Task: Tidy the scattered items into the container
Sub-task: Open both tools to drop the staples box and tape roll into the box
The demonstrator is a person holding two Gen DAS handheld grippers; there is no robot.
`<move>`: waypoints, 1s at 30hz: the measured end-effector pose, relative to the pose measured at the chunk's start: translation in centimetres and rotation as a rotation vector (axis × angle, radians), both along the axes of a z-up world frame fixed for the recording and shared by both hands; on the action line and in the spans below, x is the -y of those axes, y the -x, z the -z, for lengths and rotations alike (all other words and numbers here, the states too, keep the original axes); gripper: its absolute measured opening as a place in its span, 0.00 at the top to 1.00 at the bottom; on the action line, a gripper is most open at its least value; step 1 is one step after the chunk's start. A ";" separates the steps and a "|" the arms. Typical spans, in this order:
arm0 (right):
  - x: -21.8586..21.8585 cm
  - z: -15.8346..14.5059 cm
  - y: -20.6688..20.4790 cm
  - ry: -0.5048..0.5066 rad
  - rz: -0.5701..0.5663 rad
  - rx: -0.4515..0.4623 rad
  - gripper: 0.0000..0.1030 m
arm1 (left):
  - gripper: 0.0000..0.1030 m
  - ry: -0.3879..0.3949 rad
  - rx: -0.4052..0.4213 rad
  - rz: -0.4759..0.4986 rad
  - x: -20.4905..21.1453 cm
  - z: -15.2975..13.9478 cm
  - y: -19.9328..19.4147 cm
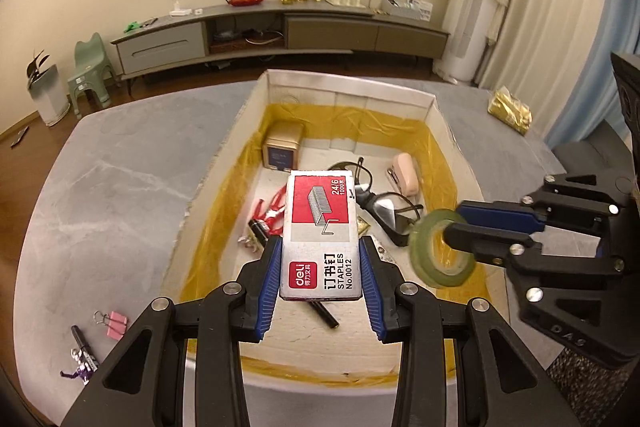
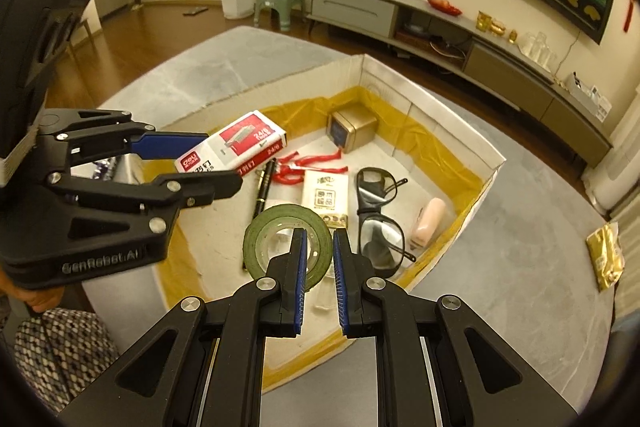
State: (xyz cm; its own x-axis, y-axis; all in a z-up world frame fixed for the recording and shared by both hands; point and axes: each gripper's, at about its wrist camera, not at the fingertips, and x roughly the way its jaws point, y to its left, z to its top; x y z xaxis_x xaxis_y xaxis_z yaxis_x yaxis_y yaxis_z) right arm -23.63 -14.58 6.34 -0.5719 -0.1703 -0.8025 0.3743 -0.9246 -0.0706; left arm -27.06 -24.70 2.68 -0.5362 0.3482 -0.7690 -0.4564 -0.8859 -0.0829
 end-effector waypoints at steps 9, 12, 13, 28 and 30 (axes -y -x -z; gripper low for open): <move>0.9 1.5 1.3 -0.054 -0.012 0.035 0.76 | 0.57 0.079 0.077 -0.034 0.4 2.5 2.0; 0.5 1.3 1.7 -0.031 0.005 0.041 0.70 | 0.50 0.067 0.078 -0.046 1.0 2.4 2.1; 0.3 1.2 1.8 -0.024 0.010 0.041 0.70 | 0.50 0.059 0.077 -0.052 1.3 2.2 2.1; -0.7 -0.7 0.1 0.004 0.016 0.066 0.65 | 0.50 0.062 0.036 0.016 2.3 -1.4 -0.8; -0.6 -1.0 -0.2 0.000 0.011 0.068 0.64 | 0.50 0.059 0.031 0.026 2.3 -1.8 -1.5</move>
State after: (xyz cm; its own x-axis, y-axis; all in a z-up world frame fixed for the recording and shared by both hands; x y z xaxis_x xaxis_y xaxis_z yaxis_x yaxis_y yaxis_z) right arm -23.39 -13.96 7.30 -0.5180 -0.1639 -0.8395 0.3680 -0.9287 -0.0457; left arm -25.54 -26.96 4.46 -0.5032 0.3156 -0.8044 -0.4775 -0.8774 -0.0455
